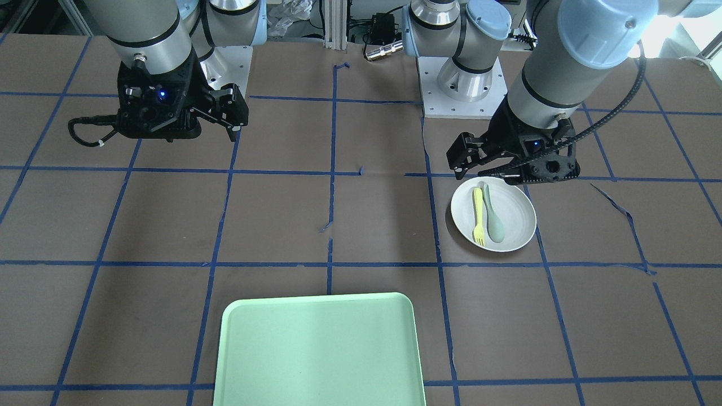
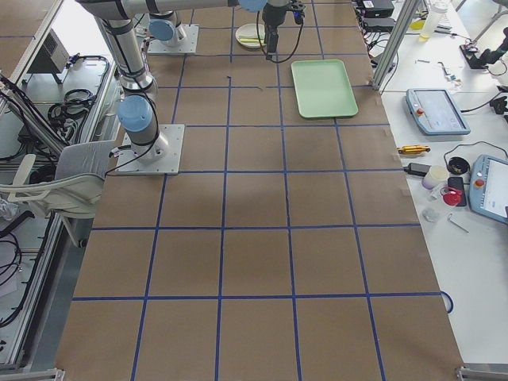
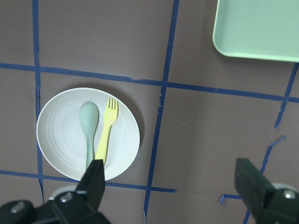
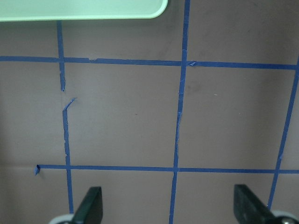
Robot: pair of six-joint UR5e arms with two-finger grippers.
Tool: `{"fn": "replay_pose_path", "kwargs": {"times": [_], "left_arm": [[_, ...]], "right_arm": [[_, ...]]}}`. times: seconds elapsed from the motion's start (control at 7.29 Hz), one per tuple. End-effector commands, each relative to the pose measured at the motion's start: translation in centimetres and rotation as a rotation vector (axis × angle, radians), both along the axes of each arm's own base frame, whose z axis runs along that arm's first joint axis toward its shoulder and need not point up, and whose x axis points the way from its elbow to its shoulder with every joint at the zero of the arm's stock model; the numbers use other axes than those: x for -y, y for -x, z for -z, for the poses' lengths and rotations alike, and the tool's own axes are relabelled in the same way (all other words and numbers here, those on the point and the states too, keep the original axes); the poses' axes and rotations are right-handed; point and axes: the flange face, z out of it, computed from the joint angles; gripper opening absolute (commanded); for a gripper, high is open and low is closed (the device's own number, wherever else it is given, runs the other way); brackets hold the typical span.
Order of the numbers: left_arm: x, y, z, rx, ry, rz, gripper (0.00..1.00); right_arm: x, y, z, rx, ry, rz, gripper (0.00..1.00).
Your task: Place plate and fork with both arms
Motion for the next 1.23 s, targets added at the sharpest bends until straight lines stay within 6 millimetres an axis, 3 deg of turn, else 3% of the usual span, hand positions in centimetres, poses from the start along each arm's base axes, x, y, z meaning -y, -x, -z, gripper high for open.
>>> {"fn": "replay_pose_path", "kwargs": {"times": [0.0, 0.55, 0.82, 1.1], "left_arm": [[-2.1, 0.2, -1.2, 0.002, -0.034, 0.005, 1.00], [-2.5, 0.2, -2.2, 0.005, -0.008, 0.002, 1.00], [-1.6, 0.2, -1.3, 0.003, -0.018, -0.006, 1.00], [-1.1, -0.5, -1.7, 0.004, 0.009, -0.009, 1.00]], "right_arm": [[0.3, 0.0, 0.2, 0.004, 0.003, -0.001, 1.00], [0.9, 0.4, 0.6, -0.009, 0.026, 0.013, 1.00], [1.4, 0.4, 1.1, -0.005, 0.024, 0.010, 1.00], [2.2, 0.4, 1.1, -0.005, 0.067, 0.005, 1.00]]}}
